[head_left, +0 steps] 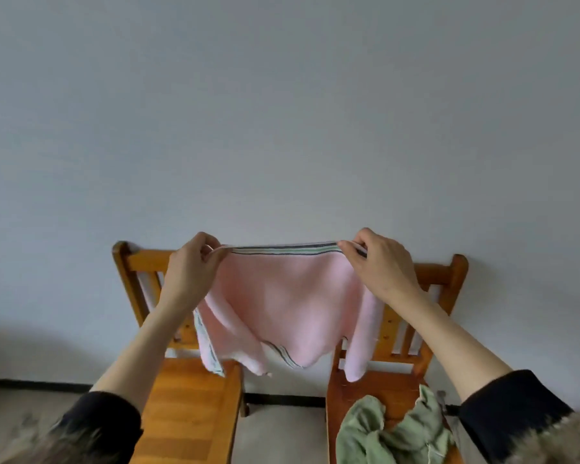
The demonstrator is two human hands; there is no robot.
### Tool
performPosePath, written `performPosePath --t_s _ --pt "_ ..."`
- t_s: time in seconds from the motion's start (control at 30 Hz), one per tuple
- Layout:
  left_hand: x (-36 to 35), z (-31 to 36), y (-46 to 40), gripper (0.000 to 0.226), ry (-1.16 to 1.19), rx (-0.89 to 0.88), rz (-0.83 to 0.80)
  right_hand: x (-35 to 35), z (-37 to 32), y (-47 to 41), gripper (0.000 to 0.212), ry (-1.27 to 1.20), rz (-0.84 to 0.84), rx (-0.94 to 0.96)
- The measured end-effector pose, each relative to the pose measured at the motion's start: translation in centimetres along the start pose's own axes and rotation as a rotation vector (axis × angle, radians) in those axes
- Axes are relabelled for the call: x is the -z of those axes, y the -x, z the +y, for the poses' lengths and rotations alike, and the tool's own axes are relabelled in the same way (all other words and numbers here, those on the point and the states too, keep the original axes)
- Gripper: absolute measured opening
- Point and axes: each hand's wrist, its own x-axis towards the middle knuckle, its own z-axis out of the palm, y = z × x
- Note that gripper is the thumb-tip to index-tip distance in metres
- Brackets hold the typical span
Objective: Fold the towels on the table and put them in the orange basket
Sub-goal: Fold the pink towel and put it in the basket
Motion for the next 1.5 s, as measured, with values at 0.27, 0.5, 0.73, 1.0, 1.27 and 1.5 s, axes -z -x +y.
performPosePath --t_s 0.27,0.5,0.73,1.0,1.27,1.5 --pt "16.2 -8.0 8.4 0.048 -0.224 0.351 0.241 -6.4 -15.0 1.5 0.047 -0.247 -0.093 0.172" --pt "32.8 -17.1 17.0 0.004 -0.42 0.515 0.332 -15.3 -31.0 4.2 0.011 -0.523 -0.408 0.426" --pt "47.2 -25.0 24.5 0.02 -0.526 0.662 0.57 -24.8 -48.6 8.7 0.007 -0.655 -0.536 0.44" --pt "58.5 -31.5 28.6 0.006 -0.579 0.773 0.738 -32.4 -65.3 12.2 0.023 -0.72 -0.504 0.422" --pt "66.4 -39.1 30.4 0.018 -0.553 0.938 0.972 -40.8 -77.3 13.2 0.039 -0.716 -0.494 0.501" --pt "72.1 -47.9 29.3 0.019 -0.489 1.118 0.795 -50.5 -85.2 11.5 0.036 -0.659 -0.62 0.489"
